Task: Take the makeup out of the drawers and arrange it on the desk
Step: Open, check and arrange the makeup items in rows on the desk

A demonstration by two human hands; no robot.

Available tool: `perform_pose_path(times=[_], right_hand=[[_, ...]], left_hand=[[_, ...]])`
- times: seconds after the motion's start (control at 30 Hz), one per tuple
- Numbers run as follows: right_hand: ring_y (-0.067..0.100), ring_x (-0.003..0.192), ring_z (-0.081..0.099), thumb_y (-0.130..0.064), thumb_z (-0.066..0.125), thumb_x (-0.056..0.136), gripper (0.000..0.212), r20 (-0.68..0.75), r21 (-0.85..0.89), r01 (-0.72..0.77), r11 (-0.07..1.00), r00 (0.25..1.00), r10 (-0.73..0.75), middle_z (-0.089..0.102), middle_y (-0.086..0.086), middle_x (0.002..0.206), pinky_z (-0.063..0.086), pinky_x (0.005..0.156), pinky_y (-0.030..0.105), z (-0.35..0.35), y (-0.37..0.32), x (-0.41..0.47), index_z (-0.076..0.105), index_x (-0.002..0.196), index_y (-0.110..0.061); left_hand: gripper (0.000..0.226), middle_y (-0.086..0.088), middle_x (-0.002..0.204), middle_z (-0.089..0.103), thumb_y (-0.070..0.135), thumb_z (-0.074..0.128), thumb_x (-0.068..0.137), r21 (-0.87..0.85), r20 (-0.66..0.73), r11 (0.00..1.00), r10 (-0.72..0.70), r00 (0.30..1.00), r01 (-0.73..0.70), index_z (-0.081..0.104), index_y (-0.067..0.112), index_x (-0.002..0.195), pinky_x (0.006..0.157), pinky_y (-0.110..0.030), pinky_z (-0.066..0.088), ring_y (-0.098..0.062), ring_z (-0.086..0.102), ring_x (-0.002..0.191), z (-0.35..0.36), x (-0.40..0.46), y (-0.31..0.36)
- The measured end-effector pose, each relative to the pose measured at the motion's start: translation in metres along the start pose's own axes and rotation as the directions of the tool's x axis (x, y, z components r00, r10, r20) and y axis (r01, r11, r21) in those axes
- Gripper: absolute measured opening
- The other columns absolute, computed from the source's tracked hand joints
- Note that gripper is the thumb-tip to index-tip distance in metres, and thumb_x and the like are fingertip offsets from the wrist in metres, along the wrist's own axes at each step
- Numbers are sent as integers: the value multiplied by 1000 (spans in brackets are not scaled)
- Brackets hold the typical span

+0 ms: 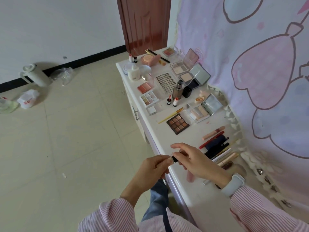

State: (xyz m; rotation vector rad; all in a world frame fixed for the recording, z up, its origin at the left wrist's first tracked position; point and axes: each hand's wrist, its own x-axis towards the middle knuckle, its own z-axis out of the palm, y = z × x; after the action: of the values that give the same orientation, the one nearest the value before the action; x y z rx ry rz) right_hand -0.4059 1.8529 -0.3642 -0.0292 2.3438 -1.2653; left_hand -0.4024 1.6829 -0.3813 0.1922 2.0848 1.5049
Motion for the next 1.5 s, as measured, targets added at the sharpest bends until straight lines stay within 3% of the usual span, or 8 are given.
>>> perform_pose_path(times=[0.17,0.33,0.43,0.57,0.87,1.13,1.23,1.5], right_hand=[[-9,87,49,-20,47,95,38,71,-192,89,977,994,-77,45,-22,95,39,83,10,-24,7,4,47,132,-17],[5,94,52,-16,48,94,28,-45,-273,19,962,998,-33,52,-9,102,43,90,21,-50,36,13,54,121,-11],[7,82,56,-17,41,97,20,-207,-101,-111,989,974,89,62,-2,100,43,71,15,-49,55,23,51,113,-13],[8,73,56,-17,35,98,14,-259,216,-155,964,943,210,63,-4,93,42,61,12,-26,66,43,47,105,-13],[9,65,50,-9,36,98,19,-208,615,-200,763,892,401,53,2,81,44,56,17,2,61,89,49,112,-8],[7,92,48,-15,51,92,23,-444,244,-47,969,883,155,48,-4,101,38,75,4,11,67,95,52,115,-12],[9,82,42,-15,56,89,22,-550,64,-22,998,833,54,42,-9,83,35,74,11,15,75,100,56,110,-11],[18,68,58,-31,47,83,28,-535,-365,5,931,817,-214,64,0,74,51,57,30,34,80,112,64,89,-9]], left_hand=[[35,4,74,62,36,44,95,261,205,964,-96,974,40,65,8,93,65,-14,46,-3,54,61,-13,19,0],[20,5,91,68,30,46,94,122,176,986,-135,975,115,60,15,98,70,-13,48,-3,64,76,-24,39,-16],[20,5,96,68,32,53,91,-96,-69,985,-151,986,144,62,17,102,75,-10,47,-1,63,84,-14,55,-23],[20,-1,92,66,34,64,84,-200,-443,974,-188,877,107,68,17,94,66,-8,45,-10,61,82,0,86,-32],[19,6,92,67,19,68,82,-30,-550,996,-84,831,81,68,17,101,63,-3,43,-1,59,78,-3,132,-32],[23,4,92,64,18,72,78,197,-488,977,32,872,75,70,16,101,78,-22,45,-12,58,83,-8,142,-42],[27,7,96,66,20,73,76,324,-480,944,112,870,58,70,17,102,89,-38,41,-20,58,95,-10,143,-51],[37,-6,110,66,35,57,79,606,-505,791,306,807,80,67,12,106,82,-37,40,-31,56,102,-5,124,-82]])
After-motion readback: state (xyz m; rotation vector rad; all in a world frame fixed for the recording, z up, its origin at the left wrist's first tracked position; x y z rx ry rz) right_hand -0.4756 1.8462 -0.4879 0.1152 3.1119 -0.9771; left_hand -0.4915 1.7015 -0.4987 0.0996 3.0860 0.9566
